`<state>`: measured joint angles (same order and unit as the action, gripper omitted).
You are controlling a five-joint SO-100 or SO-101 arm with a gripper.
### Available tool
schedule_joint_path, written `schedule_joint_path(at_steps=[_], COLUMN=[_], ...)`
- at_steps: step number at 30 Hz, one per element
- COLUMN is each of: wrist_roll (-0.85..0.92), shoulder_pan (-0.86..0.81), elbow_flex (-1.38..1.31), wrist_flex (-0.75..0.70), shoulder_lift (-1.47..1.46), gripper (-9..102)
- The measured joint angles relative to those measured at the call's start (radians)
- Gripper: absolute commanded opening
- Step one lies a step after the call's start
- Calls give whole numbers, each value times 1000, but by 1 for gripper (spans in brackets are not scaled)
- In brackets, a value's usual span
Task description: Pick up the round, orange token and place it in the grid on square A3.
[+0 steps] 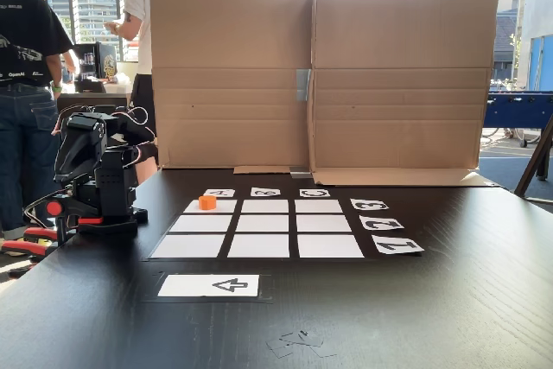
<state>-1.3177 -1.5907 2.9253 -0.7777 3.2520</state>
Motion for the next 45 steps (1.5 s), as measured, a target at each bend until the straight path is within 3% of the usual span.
schedule_joint_path(at_steps=[5, 13, 45], wrist_roll=[-112, -152, -160], shoulder_pan=[-40, -74, -78], elbow_flex=[94, 129, 129], wrist_flex=[21, 63, 67], shoulder_lift=[60, 75, 69], gripper=[1, 0, 0])
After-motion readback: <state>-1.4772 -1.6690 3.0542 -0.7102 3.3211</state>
